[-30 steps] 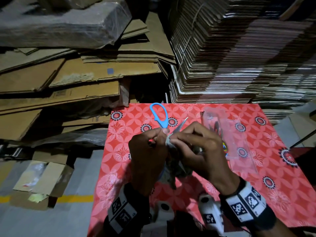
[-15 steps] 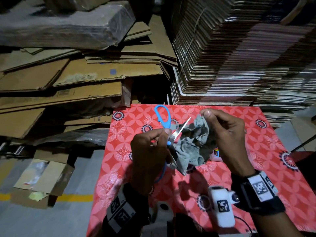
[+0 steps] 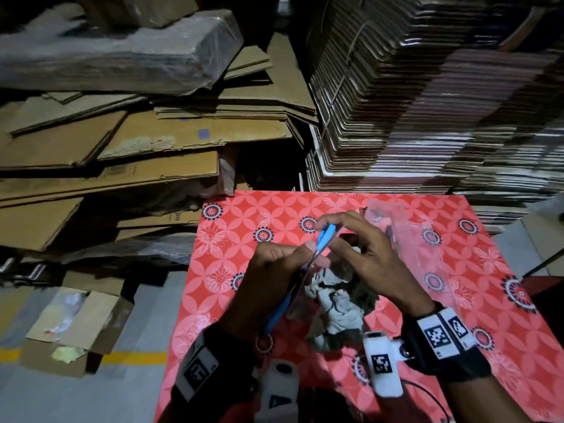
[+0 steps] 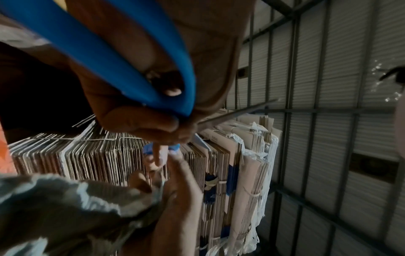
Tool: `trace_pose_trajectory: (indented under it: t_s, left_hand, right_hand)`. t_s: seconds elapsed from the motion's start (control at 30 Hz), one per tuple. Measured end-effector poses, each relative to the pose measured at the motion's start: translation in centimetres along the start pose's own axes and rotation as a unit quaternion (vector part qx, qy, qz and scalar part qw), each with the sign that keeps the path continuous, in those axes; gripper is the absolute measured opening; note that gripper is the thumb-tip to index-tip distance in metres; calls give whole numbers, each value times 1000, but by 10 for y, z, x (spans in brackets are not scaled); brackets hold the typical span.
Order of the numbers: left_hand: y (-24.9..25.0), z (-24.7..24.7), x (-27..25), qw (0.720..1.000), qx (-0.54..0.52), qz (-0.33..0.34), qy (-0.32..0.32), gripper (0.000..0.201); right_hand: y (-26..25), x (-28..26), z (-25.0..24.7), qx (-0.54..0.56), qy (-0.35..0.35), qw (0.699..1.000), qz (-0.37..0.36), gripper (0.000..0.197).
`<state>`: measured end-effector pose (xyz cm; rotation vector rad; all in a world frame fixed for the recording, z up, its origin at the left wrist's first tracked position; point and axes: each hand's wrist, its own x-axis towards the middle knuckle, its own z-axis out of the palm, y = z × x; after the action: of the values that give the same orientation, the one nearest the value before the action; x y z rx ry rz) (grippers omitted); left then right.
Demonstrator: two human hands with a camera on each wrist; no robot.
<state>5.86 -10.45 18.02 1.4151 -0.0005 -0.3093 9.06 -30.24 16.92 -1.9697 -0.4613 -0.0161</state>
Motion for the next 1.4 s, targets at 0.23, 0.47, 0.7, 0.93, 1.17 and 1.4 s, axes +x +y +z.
trace_pose_trajectory:
  t_s: [0.23, 0.47, 0.7, 0.93, 1.17, 1.4]
  left_hand:
    - [18, -21, 7, 994, -58, -70, -56, 64]
    - [16, -31, 10, 970, -229, -76, -27, 67]
    - [2, -21, 18, 931, -365, 15, 19, 67]
    - [-1, -12, 27, 965, -168, 43, 198, 40]
    - [-1, -17, 26, 958, -84, 107, 251, 46]
    - [-5, -12, 23, 960, 43, 160, 226, 45]
  right_hand:
    - [9, -5, -23, 51, 24, 998, 42, 14]
    - [13, -10, -11, 81, 134, 986, 49, 40]
    - [8, -17, 14, 122, 178, 973, 85, 53]
    - [4, -26, 33, 99, 138, 983, 68, 46]
    - [13, -29, 2, 153, 156, 972, 83, 36]
    - [-19, -14, -16, 147, 132, 980, 36, 27]
